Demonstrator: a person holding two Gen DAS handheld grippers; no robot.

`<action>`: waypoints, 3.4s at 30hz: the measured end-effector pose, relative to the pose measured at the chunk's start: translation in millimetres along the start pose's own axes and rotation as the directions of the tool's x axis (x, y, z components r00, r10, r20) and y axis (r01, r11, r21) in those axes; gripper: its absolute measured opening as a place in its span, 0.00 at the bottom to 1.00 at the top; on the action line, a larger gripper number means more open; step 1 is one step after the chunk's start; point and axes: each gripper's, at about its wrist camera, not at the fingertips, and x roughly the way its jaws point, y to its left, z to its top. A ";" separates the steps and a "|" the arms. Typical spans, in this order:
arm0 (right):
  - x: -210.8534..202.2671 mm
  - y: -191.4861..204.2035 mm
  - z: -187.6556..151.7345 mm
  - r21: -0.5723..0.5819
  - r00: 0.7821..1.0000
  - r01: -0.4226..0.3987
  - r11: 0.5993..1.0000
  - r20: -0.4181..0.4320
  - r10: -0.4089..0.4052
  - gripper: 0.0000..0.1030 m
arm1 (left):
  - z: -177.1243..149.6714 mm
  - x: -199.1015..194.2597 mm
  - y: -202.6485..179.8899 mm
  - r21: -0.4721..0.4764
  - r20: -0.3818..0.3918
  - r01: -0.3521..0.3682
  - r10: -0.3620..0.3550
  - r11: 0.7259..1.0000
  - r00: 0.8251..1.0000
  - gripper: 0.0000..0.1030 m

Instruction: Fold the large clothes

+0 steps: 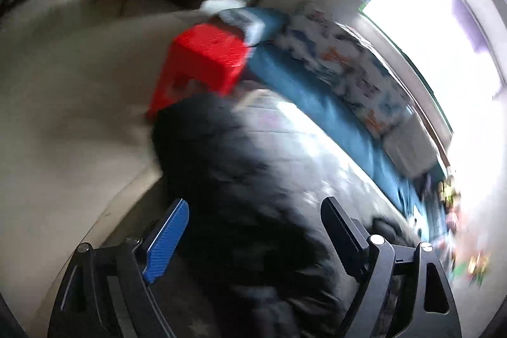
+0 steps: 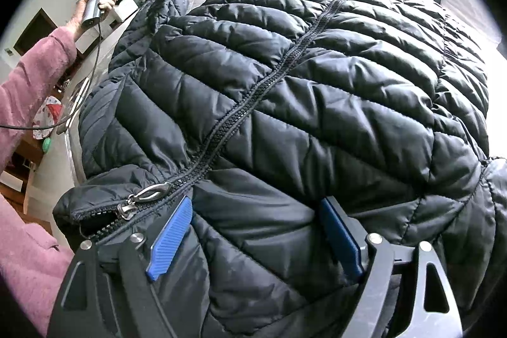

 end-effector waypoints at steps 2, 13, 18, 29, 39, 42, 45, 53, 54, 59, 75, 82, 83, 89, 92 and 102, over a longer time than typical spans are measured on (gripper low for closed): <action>0.4 0.1 -0.2 0.001 1.000 0.001 1.000 0.001 -0.001 0.89 | 2.3 11.0 30.2 -0.118 -0.029 0.013 -0.017 0.993 0.999 0.89; 2.4 1.4 3.8 -0.001 1.000 0.005 1.000 -0.020 -0.005 0.89 | 10.3 57.5 58.3 -0.142 -0.006 0.152 -0.155 0.978 0.988 0.25; 3.7 1.7 4.3 0.003 1.000 0.008 1.000 -0.022 -0.008 0.89 | 19.5 45.5 43.1 -0.055 0.122 0.113 -0.106 0.992 0.987 0.15; 5.0 0.2 6.0 -0.016 1.000 0.005 1.000 -0.031 -0.005 0.91 | 15.4 58.8 97.7 -0.318 0.046 0.285 -0.285 0.904 0.957 0.67; 7.4 1.0 6.8 -0.043 0.999 0.024 0.999 -0.033 -0.025 0.92 | 13.5 64.4 51.1 -0.221 0.039 0.345 -0.345 0.912 0.938 0.17; 8.8 4.7 7.4 -0.047 0.998 0.041 0.998 -0.036 -0.042 0.93 | 13.5 28.5 25.3 -0.156 0.072 0.368 -0.361 0.917 0.930 0.15; 8.0 6.9 9.3 -0.026 0.997 0.061 0.998 -0.036 -0.062 0.93 | 12.9 -17.3 -8.7 -0.079 0.097 0.401 -0.393 0.913 0.914 0.14; -22.4 5.9 6.3 0.043 0.995 0.077 0.996 0.054 -0.079 0.92 | -39.5 -148.8 -121.3 0.183 0.092 0.476 -0.497 0.860 0.863 0.14; -27.1 5.8 3.9 0.043 0.994 0.083 0.996 0.066 -0.085 0.92 | -48.0 -159.1 -134.0 0.213 0.089 0.471 -0.497 0.856 0.863 0.14; -47.9 3.9 -11.3 0.052 0.988 0.108 0.993 0.109 -0.113 0.92 | -130.9 -209.5 -208.6 0.359 0.025 0.503 -0.547 0.786 0.837 0.14; -70.8 -39.9 -68.5 0.224 0.973 0.115 0.968 0.171 -0.155 0.92 | -483.9 -168.8 -356.7 0.526 -0.451 0.626 -0.435 0.575 0.779 0.12; -87.2 -53.4 -89.9 0.293 0.970 0.104 0.950 0.183 -0.163 0.92 | -589.2 -84.5 -353.3 0.544 -0.602 0.588 -0.210 0.599 0.771 0.12; -90.9 -54.9 -91.7 0.301 0.968 0.108 0.947 0.185 -0.169 0.92 | -585.5 -69.0 -345.7 0.543 -0.603 0.583 -0.203 0.605 0.772 0.12; -132.9 -56.7 -84.7 0.320 0.934 0.125 0.939 0.282 -0.221 0.92 | -595.3 -76.6 -348.7 0.628 -0.579 0.571 -0.172 0.528 0.797 0.17; -149.3 -53.5 -73.7 0.307 0.914 0.123 0.944 0.335 -0.228 0.92 | -599.4 -97.5 -360.0 0.678 -0.553 0.554 -0.163 0.483 0.817 0.18; -140.2 -46.4 -38.4 0.292 0.908 0.102 0.951 0.363 -0.209 0.92 | -575.3 -126.9 -349.7 0.714 -0.533 0.530 -0.134 0.457 0.835 0.21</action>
